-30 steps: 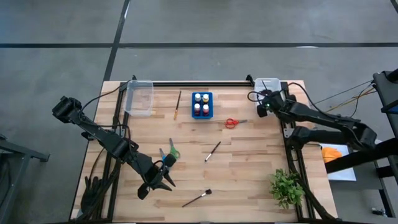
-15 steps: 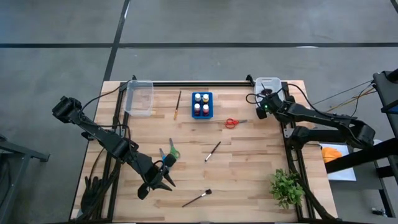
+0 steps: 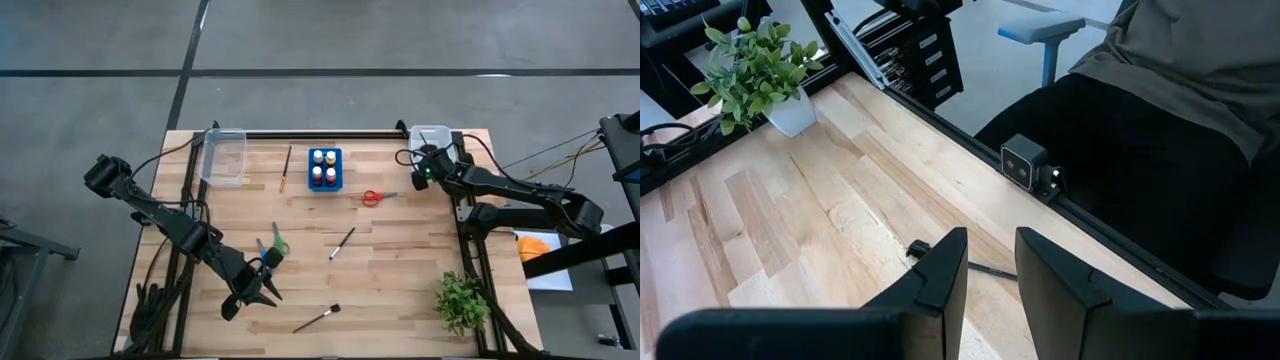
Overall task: Pick & Place Paint Supplies
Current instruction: Put the black eyeshadow brush into the white bin
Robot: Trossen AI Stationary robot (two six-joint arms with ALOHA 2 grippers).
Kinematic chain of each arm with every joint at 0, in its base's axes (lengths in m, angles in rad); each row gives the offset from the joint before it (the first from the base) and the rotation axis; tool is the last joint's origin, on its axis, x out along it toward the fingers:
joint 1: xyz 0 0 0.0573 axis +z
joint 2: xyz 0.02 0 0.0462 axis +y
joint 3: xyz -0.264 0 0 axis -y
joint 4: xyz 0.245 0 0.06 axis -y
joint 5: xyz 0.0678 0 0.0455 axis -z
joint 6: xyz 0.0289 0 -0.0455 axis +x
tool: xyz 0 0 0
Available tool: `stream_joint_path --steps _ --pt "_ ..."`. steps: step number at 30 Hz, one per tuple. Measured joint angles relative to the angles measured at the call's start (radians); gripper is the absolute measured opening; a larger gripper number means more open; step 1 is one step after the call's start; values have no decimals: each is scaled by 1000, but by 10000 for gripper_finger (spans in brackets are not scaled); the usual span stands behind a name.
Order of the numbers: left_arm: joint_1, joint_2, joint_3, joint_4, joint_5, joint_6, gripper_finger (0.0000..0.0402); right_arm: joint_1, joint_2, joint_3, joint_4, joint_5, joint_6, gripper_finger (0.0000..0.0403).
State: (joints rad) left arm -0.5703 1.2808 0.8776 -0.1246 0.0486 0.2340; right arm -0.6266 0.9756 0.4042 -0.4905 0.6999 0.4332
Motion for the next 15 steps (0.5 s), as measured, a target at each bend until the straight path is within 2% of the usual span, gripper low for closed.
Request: stream_joint_path --steps 15 --pt "0 0 0 0 0 0 95 0 1 0 8 8 -18 11"
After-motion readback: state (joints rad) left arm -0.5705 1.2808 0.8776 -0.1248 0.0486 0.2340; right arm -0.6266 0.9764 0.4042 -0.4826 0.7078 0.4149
